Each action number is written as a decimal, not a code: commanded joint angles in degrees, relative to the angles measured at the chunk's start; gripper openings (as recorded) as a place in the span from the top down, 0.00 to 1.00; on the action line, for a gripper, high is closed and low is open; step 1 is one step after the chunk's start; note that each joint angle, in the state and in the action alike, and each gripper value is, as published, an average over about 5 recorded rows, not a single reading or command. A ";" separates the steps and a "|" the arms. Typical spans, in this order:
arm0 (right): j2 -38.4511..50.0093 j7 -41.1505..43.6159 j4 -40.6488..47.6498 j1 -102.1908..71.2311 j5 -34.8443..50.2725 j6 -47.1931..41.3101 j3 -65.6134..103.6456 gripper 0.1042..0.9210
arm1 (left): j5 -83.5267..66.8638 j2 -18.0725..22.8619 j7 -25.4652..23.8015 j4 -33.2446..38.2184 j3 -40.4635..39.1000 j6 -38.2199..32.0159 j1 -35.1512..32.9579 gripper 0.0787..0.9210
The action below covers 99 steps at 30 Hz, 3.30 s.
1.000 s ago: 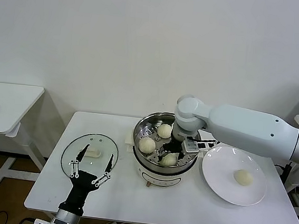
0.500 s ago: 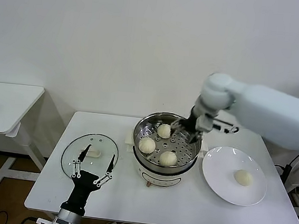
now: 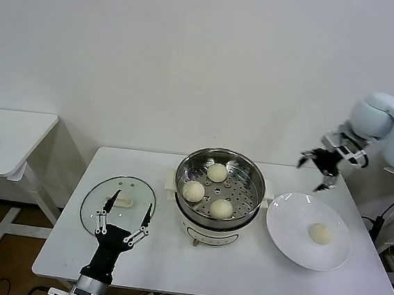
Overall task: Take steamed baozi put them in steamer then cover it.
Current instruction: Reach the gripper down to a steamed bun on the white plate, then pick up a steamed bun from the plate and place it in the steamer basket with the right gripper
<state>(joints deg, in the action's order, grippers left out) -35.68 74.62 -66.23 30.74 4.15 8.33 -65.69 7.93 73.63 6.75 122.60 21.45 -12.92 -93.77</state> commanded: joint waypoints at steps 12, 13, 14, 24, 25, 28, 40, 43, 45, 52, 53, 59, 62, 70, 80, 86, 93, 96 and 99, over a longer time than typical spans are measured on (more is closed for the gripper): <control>2.92 -8.49 13.34 -24.85 -2.03 -5.55 10.32 0.12 | 0.22 0.10 -0.07 -0.08 0.34 0.24 -0.37 0.12; 2.64 -8.93 13.61 -25.54 -2.05 -5.56 10.79 0.12 | 0.22 0.10 -0.07 -0.11 0.35 0.24 -0.35 0.12; 2.36 -9.18 13.88 -26.15 -2.14 -5.57 11.23 0.12 | 0.22 0.10 -0.08 -0.16 0.35 0.25 -0.34 0.12; 0.00 -10.52 16.35 -28.47 -3.45 -5.54 13.20 0.12 | 0.21 0.14 -0.08 -0.68 0.49 0.11 -0.34 0.12; -0.26 -10.74 16.60 -28.56 -3.44 -5.55 13.29 0.12 | 0.21 0.15 -0.07 -0.67 0.49 0.12 -0.35 0.12; -1.04 -11.33 17.48 -28.67 -3.43 -5.45 13.55 0.12 | 0.22 0.17 -0.06 -0.66 0.56 0.12 -0.41 0.12; -2.71 -11.73 18.89 -28.89 -2.81 -5.19 13.70 0.15 | 0.09 0.33 -0.05 -0.77 0.99 0.04 -0.40 0.12; -2.63 -11.68 18.67 -28.84 -2.48 -5.24 13.59 0.21 | 0.07 0.32 -0.03 -0.66 0.97 0.05 -0.41 0.12; -2.47 -11.62 18.34 -28.71 -1.93 -5.37 13.54 0.25 | 0.07 0.28 -0.02 -0.70 0.94 0.05 -0.39 0.12; -0.96 -8.83 15.41 -22.33 0.74 -5.82 10.64 0.31 | 0.03 0.03 0.03 -0.20 0.77 0.15 -0.36 0.12; -0.78 -7.57 14.82 -20.32 0.96 -5.83 9.82 0.32 | 0.01 -0.05 0.03 -0.05 0.77 0.18 -0.36 0.12; -1.59 1.49 9.11 -3.53 4.20 -6.29 -0.65 0.32 | -0.01 -0.38 0.03 0.34 0.49 0.15 -0.40 0.12; -3.54 3.83 5.69 5.94 8.18 -7.16 -7.30 0.33 | 0.01 -0.41 0.03 0.45 0.23 0.10 -0.42 0.12; -11.39 2.01 -3.92 19.48 22.06 -12.77 -19.85 0.33 | 0.12 -0.62 0.06 1.13 0.13 0.14 -0.72 0.12; -20.25 -3.94 -7.29 17.39 27.97 -17.65 -22.29 0.33 | 0.21 -0.39 0.07 1.32 0.26 0.17 -0.73 0.12; -23.27 -7.33 -5.20 12.94 25.75 -18.86 -22.55 0.34 | 0.17 -0.21 0.10 1.22 0.56 0.18 -0.64 0.12; -24.19 -9.64 -2.28 7.69 23.53 -19.42 -22.44 0.35 | 0.04 -0.27 0.14 1.21 1.15 0.22 -0.70 0.12; -24.31 -10.72 -1.44 6.00 23.37 -19.59 -21.94 0.35 | 0.02 -0.24 0.14 1.15 1.17 0.26 -0.63 0.12; -24.31 -11.77 -0.67 5.31 23.32 -19.62 -21.73 0.35 | 0.02 -0.22 0.14 1.01 1.15 0.25 -0.55 0.12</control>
<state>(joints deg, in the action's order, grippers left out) -57.76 66.31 -68.34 39.69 27.40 -10.16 -86.42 7.98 73.42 6.90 123.71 22.60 -12.68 -94.35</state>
